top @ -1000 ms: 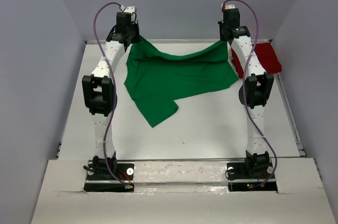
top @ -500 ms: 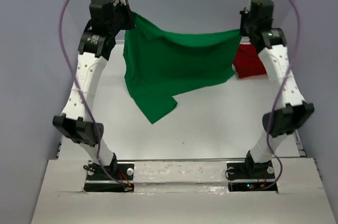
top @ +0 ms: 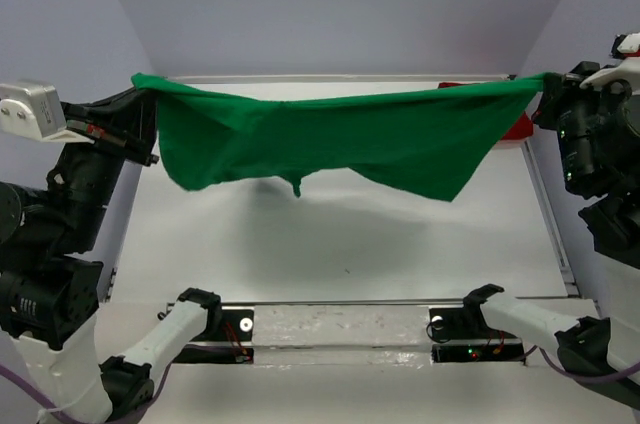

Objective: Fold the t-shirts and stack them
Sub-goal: Flatten the tshirt out

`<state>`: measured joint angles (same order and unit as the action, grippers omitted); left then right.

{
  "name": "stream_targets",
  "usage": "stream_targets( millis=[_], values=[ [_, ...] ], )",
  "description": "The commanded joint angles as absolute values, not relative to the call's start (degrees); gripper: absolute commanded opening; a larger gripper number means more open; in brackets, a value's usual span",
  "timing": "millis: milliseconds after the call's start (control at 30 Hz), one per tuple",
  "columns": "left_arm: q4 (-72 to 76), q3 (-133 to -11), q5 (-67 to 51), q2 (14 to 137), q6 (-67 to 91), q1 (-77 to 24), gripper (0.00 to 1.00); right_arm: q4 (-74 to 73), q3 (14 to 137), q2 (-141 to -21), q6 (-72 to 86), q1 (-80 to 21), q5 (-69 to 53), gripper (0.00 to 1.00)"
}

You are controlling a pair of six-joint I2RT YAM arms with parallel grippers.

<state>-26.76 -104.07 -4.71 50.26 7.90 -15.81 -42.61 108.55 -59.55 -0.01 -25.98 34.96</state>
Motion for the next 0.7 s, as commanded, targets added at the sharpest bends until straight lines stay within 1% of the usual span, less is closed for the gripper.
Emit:
stream_targets(
  millis=[0, 133, 300, 367, 400, 467, 500, 533, 567, 633, 667],
  values=[
    [-31.54, -102.65, -5.54, 51.33, 8.61, -16.08, 0.0, -49.31, 105.13, -58.19, 2.11, -26.37, 38.24, 0.0],
    [-33.05, -102.57, -4.93, 52.03, 8.44, -16.08, 0.0, -50.28, 102.67, -57.57, 2.73, -26.37, 34.9, 0.0],
    [-27.79, -98.8, -3.95, 55.01, 8.35, -16.08, 0.0, -42.29, 94.14, -59.76, 1.94, -26.37, 29.9, 0.0],
    [-25.33, -98.17, -3.69, 58.78, 8.35, -16.0, 0.0, -38.17, 93.6, -64.32, 0.71, -26.37, 30.15, 0.0],
    [-25.31, -100.35, -2.82, 62.63, 7.91, -16.0, 0.0, -37.8, 94.65, -66.6, 0.62, -26.37, 30.06, 0.0],
    [-24.09, -102.65, -2.81, 66.34, 7.21, -16.08, 0.0, -35.78, 99.91, -73.72, -3.32, -26.37, 30.85, 0.0],
    [-24.26, -106.57, -1.68, 70.27, 6.86, -16.08, 0.0, -35.6, 102.19, -76.18, -3.95, -26.37, 30.85, 0.0],
    [-24.52, -109.05, -1.93, 72.14, 6.68, -16.08, 0.0, -35.33, 107.26, -78.55, -4.39, -26.37, 31.11, 0.0],
    [-23.91, -111.16, -2.28, 74.16, 6.33, -16.08, 0.0, -34.81, 109.58, -82.92, -5.61, -26.37, 30.85, 0.0],
    [-24.17, -118.1, -2.02, 79.87, 5.54, -15.91, 0.0, -35.24, 115.37, -87.52, -6.33, -26.37, 30.41, 0.0],
    [-25.13, -121.26, -1.5, 82.15, 4.93, -15.91, 0.0, -36.29, 121.14, -89.54, -6.68, -26.37, 30.06, 0.0]
  ],
)
